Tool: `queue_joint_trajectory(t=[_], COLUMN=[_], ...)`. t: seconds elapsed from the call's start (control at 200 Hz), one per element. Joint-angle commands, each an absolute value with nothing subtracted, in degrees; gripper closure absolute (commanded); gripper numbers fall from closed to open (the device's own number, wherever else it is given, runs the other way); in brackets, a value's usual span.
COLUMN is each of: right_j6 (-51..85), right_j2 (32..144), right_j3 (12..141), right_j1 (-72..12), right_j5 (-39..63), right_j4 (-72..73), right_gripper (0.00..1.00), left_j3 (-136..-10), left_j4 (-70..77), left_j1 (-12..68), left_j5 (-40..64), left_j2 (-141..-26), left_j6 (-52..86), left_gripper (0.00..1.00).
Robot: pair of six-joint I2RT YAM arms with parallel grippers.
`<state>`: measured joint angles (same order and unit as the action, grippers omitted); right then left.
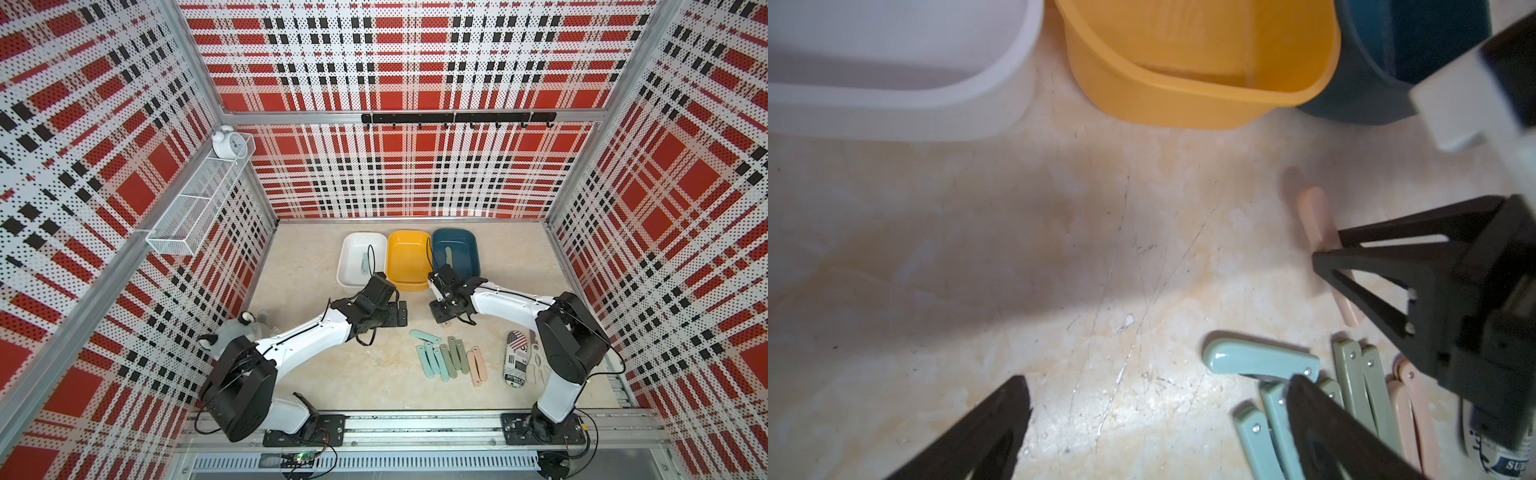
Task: Place the fruit knives into the storage box by color
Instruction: Pick up the fruit knife from the center of the board, then place the fruit knife in the storage box.
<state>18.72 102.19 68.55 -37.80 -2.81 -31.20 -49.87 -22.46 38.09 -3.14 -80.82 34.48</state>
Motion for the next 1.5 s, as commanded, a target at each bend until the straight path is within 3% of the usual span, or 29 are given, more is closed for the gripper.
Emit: queue_joint_trajectory(t=[0.0, 0.606, 0.882, 1.253, 1.493], right_j6=[20.57, 14.33, 14.5, 15.4, 15.47], right_j2=[100.68, 132.15, 137.99, 142.37, 141.72], right_j3=[75.6, 118.48, 121.02, 121.59, 122.06], right_j1=[-37.62, -34.06, -33.69, -33.66, -33.66], right_j5=[-3.52, -6.66, -7.16, -6.31, -6.17], right_j4=[-30.86, -35.77, -32.72, -30.55, -30.41], right_gripper=[0.74, 0.71, 0.71, 0.7, 0.56], left_j3=[-52.29, -54.25, -56.8, -56.54, -56.25], left_j4=[-22.06, -22.46, -25.11, -24.87, -24.87], left_j1=[36.79, 28.91, 24.66, 24.76, 25.66], left_j5=[-3.99, -3.78, -7.33, -6.14, -9.46], left_j2=[-79.02, -78.4, -76.82, -78.02, -79.43], left_j6=[35.0, 32.09, 33.22, 32.82, 30.46], left_gripper=[0.01, 0.02, 0.02, 0.02, 0.02])
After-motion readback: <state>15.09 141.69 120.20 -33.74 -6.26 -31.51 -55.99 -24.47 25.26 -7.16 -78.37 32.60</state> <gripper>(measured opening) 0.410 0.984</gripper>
